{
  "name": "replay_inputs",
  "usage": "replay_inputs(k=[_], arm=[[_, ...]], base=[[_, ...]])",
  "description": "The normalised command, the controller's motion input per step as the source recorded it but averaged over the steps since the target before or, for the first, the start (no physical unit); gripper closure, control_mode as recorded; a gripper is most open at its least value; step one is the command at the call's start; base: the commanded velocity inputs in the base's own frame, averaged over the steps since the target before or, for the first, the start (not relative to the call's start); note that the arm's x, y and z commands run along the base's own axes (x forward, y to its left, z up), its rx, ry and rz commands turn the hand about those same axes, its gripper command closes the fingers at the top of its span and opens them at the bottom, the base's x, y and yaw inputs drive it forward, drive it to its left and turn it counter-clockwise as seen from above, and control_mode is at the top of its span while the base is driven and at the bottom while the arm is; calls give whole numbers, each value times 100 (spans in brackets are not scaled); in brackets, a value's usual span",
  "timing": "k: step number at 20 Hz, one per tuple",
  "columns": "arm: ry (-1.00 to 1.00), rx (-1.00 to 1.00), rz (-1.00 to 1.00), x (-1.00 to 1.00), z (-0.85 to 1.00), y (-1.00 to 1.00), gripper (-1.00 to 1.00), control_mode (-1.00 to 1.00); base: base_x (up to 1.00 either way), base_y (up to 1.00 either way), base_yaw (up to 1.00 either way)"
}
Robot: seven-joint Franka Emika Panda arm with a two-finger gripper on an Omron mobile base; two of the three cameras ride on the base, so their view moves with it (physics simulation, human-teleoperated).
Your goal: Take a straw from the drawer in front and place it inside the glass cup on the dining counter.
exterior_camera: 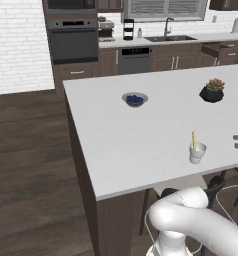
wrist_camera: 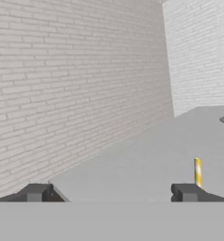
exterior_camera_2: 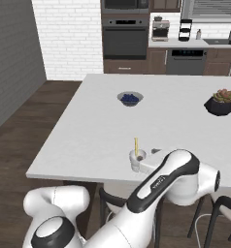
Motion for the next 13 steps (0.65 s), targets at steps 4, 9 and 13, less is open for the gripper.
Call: replay_inputs(k=[4, 9, 13], arm=[[0, 3, 0, -35, 13, -21, -100, -100], [0, 1, 0, -38, 11, -13, -100, -100], [0, 0, -1, -36, 11, -6, -100, -100]], base=[[0, 0, 0], [0, 0, 0], [0, 0, 0]])
